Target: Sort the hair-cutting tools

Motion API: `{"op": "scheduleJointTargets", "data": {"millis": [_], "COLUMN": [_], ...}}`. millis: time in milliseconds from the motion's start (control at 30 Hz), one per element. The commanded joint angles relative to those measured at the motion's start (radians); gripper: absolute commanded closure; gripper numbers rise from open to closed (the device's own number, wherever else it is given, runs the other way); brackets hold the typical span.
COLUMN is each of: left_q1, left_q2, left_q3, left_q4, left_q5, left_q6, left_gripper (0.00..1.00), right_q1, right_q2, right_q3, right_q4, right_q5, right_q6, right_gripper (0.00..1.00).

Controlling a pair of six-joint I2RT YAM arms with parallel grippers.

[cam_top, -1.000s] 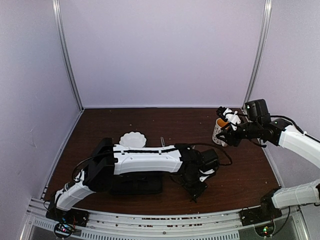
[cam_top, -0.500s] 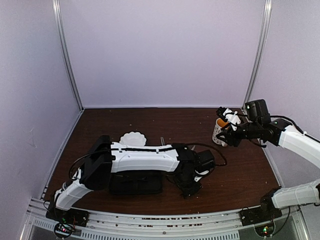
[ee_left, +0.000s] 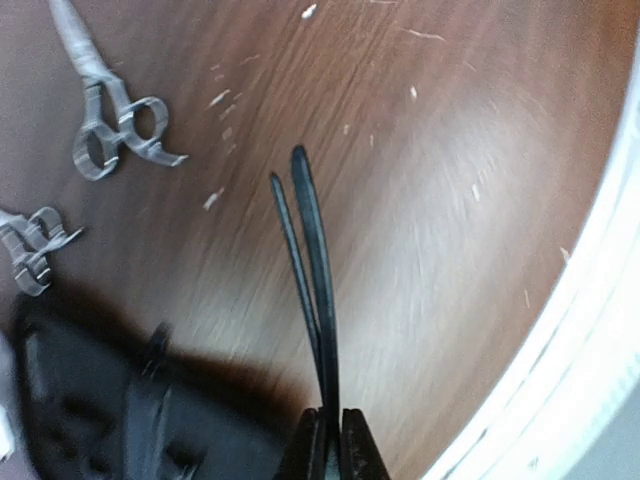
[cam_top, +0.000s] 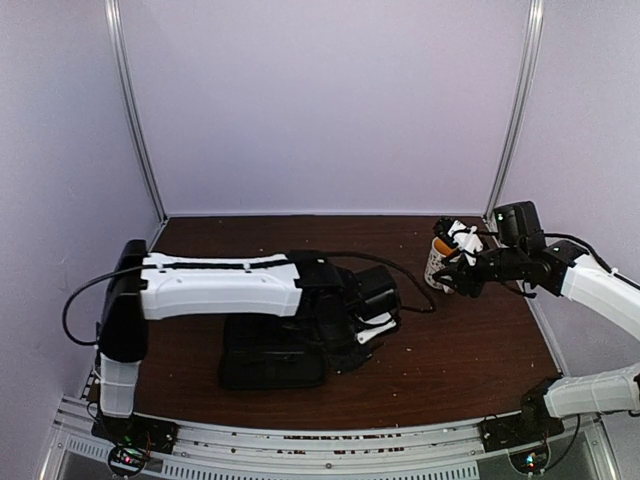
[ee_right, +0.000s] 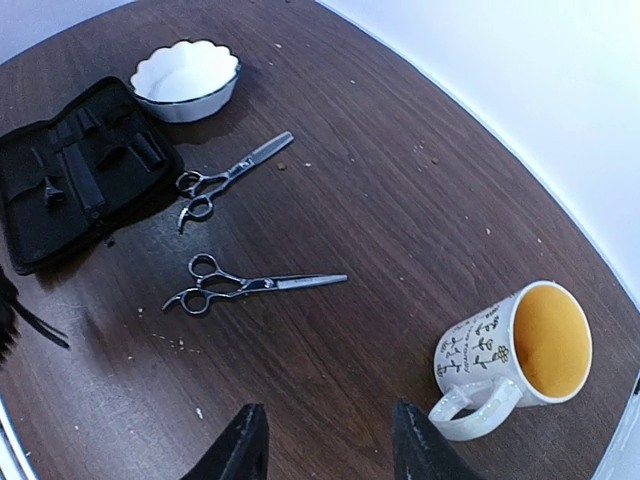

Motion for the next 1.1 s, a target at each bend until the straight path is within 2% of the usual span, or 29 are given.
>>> {"op": "scheduleJointTargets", "data": {"millis": [0, 100, 233, 433, 567, 767, 933, 1067], "left_q1": [0.029, 0.061, 0.118, 0.239, 0.34, 0.452, 0.464, 0.464], "left_q2": [-0.247, -0.417, -0.57, -0.71, -0.791, -0.854, -0.869, -0.884], "left_q3": [-0.156, -0.316, -0.465, -0.543, -0.591, -0.634, -0.66, -0.692], "left_q4": [-0.097, -0.127, -0.149, -0.189, -0.188, -0.149, -0.148, -0.115], "left_q5": [-0.065, -0.066, -0.03, -0.072, -0.101, -0.063, -0.044, 0.009], "left_q6": [0.109, 0.111, 0.087, 0.017, -0.017, -0.064, -0.036, -0.026], "left_gripper": [1.0, 1.0, 1.0, 1.0, 1.0, 1.0, 1.0, 1.0], "right_q1": [0.0, 0.065, 0.224, 0.496, 0.633, 0.738, 0.767, 0.773], "right_q2": [-0.037, -0.026, 0.056, 0.243, 0.408, 0.621, 0.769, 0.827], "right_q3": [-0.023, -0.02, 0.02, 0.105, 0.212, 0.35, 0.484, 0.519], "right_q4": [-0.022, -0.067, -0.149, -0.158, -0.126, -0.065, -0.077, -0.09], "right_q5": [-0.157, -0.219, -0.188, -0.073, -0.007, 0.082, 0.101, 0.073], "right_q6": [-0.074, -0.143, -0.246, -0.324, -0.304, -0.286, -0.267, -0.278], "right_gripper": [0.58, 0.6, 0.64, 0.64, 0.62, 0.61, 0.61, 0.63]}}
